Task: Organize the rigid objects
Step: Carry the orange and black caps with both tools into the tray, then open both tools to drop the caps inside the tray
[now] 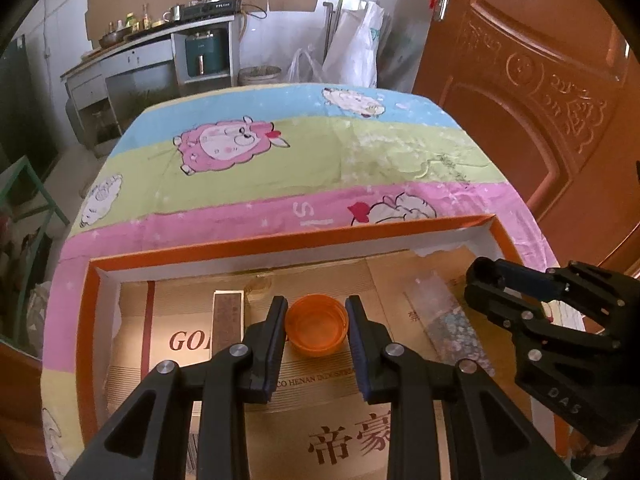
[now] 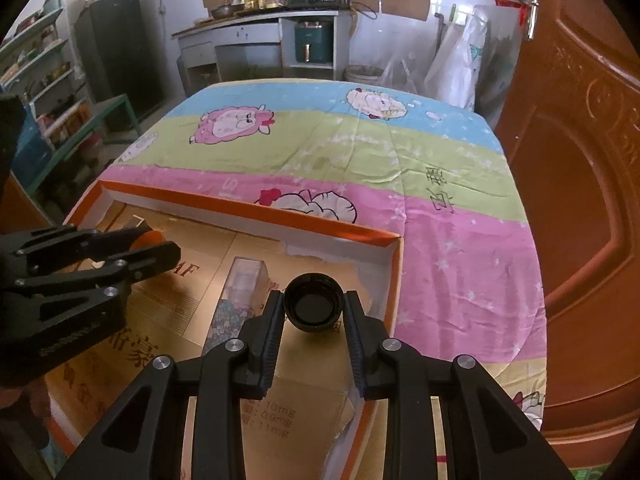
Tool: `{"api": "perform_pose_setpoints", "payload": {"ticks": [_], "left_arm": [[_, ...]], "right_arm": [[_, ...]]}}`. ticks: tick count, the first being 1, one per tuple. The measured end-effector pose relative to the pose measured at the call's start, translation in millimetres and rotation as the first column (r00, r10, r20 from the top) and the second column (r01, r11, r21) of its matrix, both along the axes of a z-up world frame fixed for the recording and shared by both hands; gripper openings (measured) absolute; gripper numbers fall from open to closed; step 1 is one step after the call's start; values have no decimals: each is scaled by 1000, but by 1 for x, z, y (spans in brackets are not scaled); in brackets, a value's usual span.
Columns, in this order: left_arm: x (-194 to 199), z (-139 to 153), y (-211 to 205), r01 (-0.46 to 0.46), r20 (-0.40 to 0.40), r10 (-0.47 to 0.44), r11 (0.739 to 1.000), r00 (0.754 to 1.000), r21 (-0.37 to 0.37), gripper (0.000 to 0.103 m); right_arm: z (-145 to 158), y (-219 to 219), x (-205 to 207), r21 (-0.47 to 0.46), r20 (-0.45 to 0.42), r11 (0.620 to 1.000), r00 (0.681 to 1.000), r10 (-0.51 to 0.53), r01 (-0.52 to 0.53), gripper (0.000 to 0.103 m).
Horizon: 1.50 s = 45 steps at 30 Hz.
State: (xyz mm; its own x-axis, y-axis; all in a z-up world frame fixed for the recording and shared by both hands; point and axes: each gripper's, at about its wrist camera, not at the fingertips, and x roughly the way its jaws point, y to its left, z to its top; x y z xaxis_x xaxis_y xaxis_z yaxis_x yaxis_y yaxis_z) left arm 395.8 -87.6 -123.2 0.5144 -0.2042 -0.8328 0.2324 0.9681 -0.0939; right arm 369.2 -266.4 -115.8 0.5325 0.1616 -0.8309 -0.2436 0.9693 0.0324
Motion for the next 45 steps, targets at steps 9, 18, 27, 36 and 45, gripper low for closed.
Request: {"api": "perform_pose_setpoints", "payload": {"ticks": [9,18,27,36,45], "left_arm": [[2,-6,-1,9,-33,-9,1000,999,-8,30],[1,-6,-1,5,-26,-6,999,1000,-44,30],[-14,11,3,7,29,-5,999,1000,-52,38],[-40,34,15,11,80,-5,997,997,-80,38],[-84,51,28,20,134,-10,997,991,-77,38]], "right_arm": [[-6,2,4,5,-36,1000,999,18,-18,31],[-6,4,4,4,-43,1000,999,22,-22,34],[-3,4,-1,9,-39,1000,999,6,-6,43],[13,-3,-26,30,-5,999,999,-35,35,43],[26,-6,-59,45,9,997,998,-66,66,43]]}}
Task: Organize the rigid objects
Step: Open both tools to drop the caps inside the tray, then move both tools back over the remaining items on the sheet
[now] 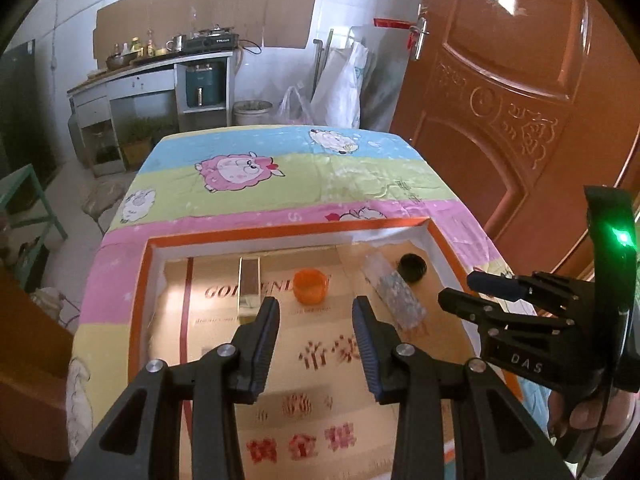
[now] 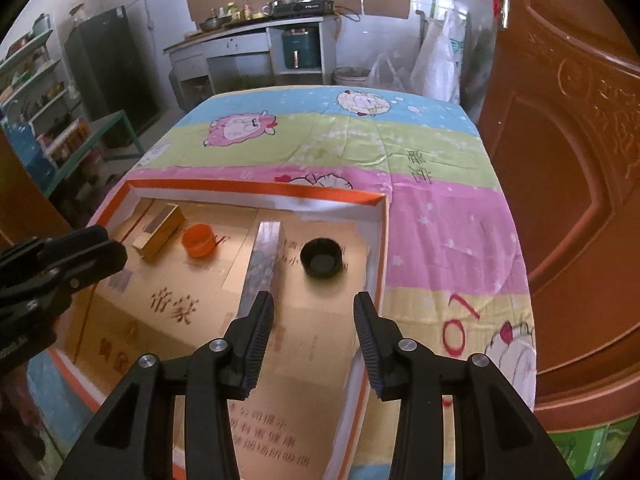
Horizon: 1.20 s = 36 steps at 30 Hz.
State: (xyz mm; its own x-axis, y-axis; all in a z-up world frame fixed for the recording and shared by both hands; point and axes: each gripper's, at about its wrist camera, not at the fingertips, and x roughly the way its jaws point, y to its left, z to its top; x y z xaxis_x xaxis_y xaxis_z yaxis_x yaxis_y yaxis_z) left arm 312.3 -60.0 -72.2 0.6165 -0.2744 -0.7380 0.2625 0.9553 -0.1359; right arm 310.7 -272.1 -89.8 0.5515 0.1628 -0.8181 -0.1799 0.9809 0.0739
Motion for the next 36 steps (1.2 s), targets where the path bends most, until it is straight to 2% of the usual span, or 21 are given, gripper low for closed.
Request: {"api": "perform_pose_setpoints", "payload": {"ticks": [29,36], "left_arm": [[-113,47,37,-31,99,32,999,995,-14,38],[-132,48,45,-29,105,31,999,994,-18,38]], "right_arm": [[49,29,-116,19,81,1000,997,7,-8,43],[54,39,-141,21,94,1000,995,16,-18,43]]}}
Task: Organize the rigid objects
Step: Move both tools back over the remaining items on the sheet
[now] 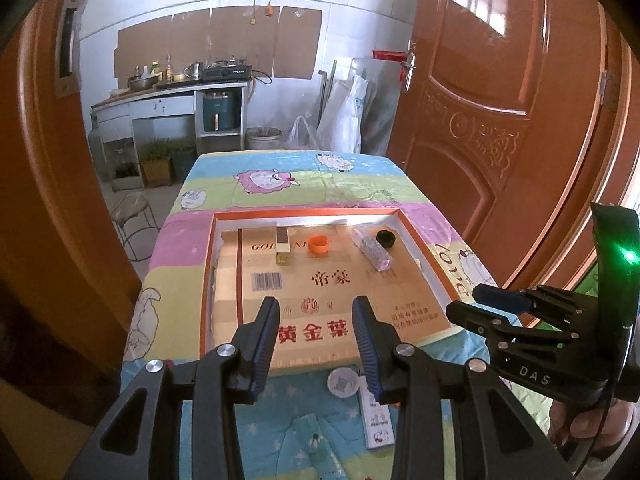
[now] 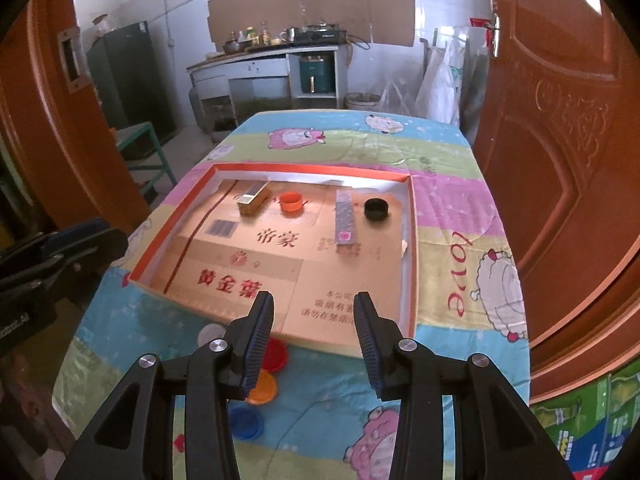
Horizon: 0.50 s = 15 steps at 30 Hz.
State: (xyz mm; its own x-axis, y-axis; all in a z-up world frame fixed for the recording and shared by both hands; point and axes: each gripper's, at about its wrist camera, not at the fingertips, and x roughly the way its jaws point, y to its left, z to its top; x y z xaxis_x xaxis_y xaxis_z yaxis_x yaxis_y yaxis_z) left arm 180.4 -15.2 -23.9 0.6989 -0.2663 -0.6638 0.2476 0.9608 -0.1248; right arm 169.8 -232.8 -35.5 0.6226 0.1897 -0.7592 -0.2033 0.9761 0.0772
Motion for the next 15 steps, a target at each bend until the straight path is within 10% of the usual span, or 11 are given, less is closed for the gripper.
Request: {"api": "perform_pose_setpoints", "payload": {"ticks": [15], "left_arm": [[-37,-19,10,-15,13,14,998,1000,56,38]], "right_arm": [[-11,14,-49,24,2,1000,1000,-10,10,43]]}}
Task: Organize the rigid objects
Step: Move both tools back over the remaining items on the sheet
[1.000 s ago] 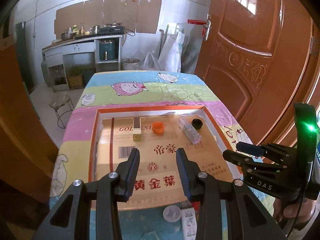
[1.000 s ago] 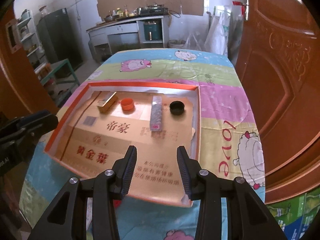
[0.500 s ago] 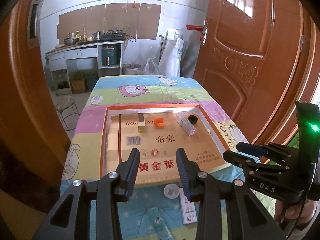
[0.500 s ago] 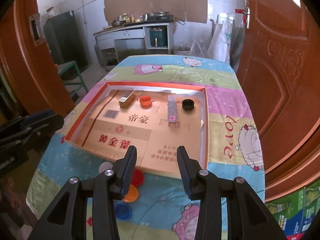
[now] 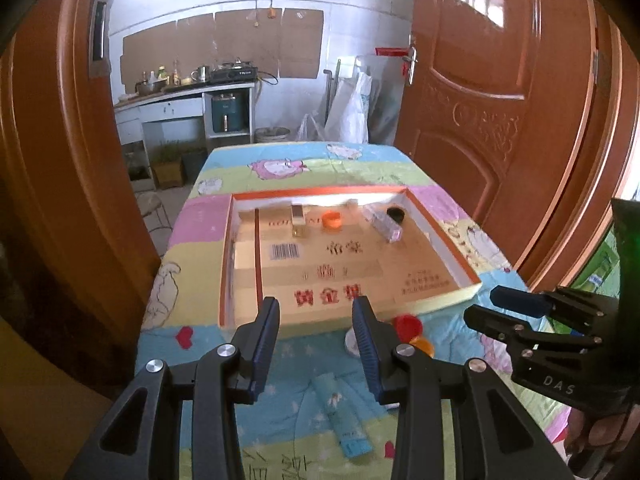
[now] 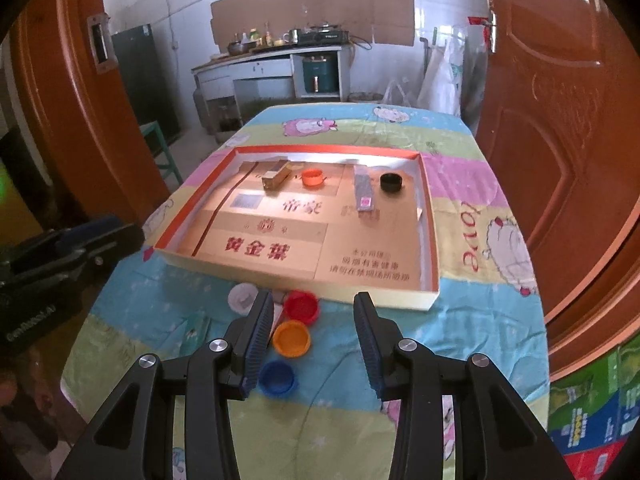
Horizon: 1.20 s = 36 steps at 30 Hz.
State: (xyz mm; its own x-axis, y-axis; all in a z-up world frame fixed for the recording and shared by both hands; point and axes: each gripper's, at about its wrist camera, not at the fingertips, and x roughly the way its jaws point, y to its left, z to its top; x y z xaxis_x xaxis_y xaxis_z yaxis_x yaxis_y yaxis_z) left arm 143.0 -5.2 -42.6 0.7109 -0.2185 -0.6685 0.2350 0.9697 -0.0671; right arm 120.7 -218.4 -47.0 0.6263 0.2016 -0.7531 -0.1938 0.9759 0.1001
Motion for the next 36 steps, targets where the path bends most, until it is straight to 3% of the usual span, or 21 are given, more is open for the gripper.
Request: {"api": "perform_pose_setpoints", "payload": {"ticks": [13,18,26,36], "left_arm": [[-18,-40,-6,13,-49,-13,1000,999,-15,38],[-22,-56,-11,23,-67,-24,1000,997,-18,38],[-29,-81,-21,35,-105,-35,999,994,0,38],[-26,-99,-23,14,-143,-11,1000,990,20,38]], "right_arm": [[-25,0,-26,48,13,998,999,-39,39,43],[-39,10,-37,27,33,1000,999,-9,8,43],[-65,19,-40,3,-7,1000,1000,18,-18,43],[-77,23,-38,-19,-20,999,999,27,-27,43]]}}
